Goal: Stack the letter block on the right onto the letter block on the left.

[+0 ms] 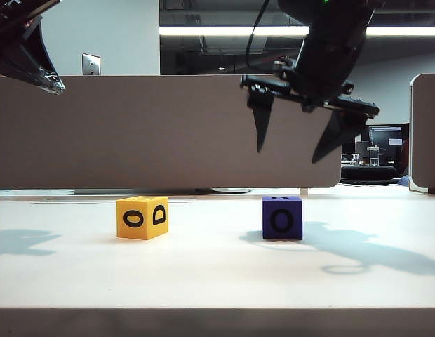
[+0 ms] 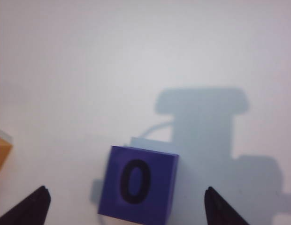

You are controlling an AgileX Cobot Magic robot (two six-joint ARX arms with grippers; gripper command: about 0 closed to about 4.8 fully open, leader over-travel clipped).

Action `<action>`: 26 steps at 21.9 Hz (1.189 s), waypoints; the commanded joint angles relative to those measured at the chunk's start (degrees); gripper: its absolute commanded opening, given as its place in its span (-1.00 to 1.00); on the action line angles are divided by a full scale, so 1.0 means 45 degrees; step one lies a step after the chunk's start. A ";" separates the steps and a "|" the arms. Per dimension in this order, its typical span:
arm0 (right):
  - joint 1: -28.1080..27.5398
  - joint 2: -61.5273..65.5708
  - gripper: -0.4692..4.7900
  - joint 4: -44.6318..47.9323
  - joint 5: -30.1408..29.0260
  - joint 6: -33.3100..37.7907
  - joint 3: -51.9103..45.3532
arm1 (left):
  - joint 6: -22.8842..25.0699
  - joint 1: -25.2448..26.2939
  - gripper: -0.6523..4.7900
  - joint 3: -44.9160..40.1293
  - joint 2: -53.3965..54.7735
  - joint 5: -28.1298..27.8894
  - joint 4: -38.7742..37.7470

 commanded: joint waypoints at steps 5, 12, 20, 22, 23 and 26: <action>0.0015 0.1545 1.00 -0.1389 0.0097 0.0311 0.1574 | 0.0947 -0.0029 -0.78 0.0092 0.0243 0.0957 -0.1875; 0.0015 0.3167 1.00 -0.2963 0.0369 0.0340 0.2710 | 0.1156 -0.0029 -0.78 0.0092 0.0238 0.1297 -0.2074; 0.0019 0.3589 0.36 -0.2968 -0.0350 0.0884 0.2705 | 0.1151 -0.0029 -0.78 0.0097 0.0238 0.1341 -0.2064; 0.0019 0.3589 0.10 -0.2958 -0.0345 0.0816 0.2705 | 0.1151 -0.0029 -0.78 0.0097 0.0238 0.1341 -0.2064; 0.0019 0.3585 -0.07 -0.2948 -0.0340 0.0719 0.2705 | 0.1151 -0.0029 -0.78 0.0097 0.0238 0.1341 -0.2064; 0.0019 0.3551 -0.07 -0.2841 -0.0345 0.0481 0.2720 | 0.1151 -0.0029 -0.78 0.0097 0.0238 0.1341 -0.2059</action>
